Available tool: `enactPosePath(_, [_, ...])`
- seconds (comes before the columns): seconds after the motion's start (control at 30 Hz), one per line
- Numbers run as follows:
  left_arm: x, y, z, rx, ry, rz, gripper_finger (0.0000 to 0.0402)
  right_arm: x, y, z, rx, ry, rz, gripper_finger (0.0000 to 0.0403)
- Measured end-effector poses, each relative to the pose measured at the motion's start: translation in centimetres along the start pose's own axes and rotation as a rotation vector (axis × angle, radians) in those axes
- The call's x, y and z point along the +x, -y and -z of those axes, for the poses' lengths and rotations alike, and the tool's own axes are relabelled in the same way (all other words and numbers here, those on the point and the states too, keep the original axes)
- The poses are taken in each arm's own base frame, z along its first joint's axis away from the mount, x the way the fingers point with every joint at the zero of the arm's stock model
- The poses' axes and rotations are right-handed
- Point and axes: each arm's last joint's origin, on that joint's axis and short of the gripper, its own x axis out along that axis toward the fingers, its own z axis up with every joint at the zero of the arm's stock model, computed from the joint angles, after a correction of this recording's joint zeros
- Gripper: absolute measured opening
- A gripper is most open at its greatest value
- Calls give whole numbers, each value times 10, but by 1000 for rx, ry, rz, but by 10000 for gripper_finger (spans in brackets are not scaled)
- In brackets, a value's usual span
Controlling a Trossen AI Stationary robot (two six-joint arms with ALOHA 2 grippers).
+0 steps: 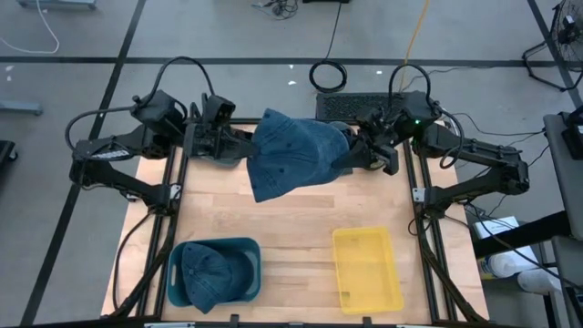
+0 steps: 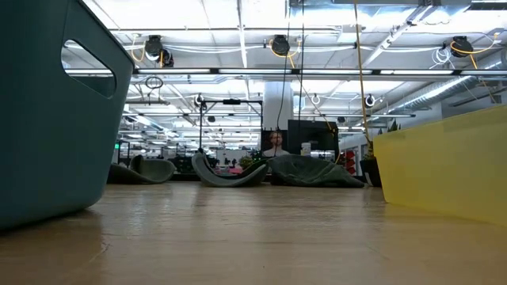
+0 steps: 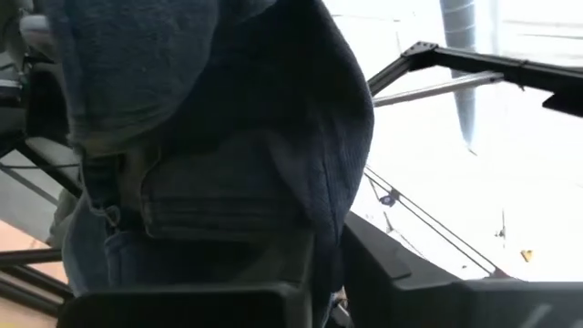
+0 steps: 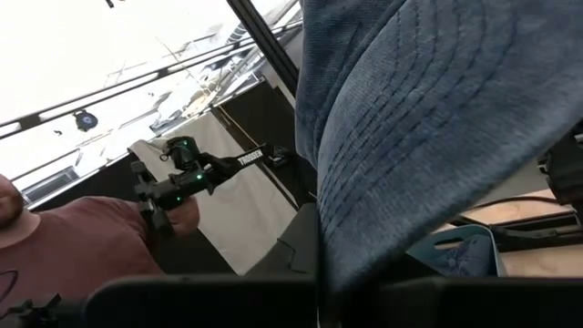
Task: Pick & Place hat
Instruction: Put the dark blue cap into the blue bin
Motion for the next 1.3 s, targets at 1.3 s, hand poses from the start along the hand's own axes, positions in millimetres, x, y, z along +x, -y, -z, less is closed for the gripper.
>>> enactPosePath(1.3, [-89,57,20,77,65,-269,29,-45,23,-19,-31,169,361,19])
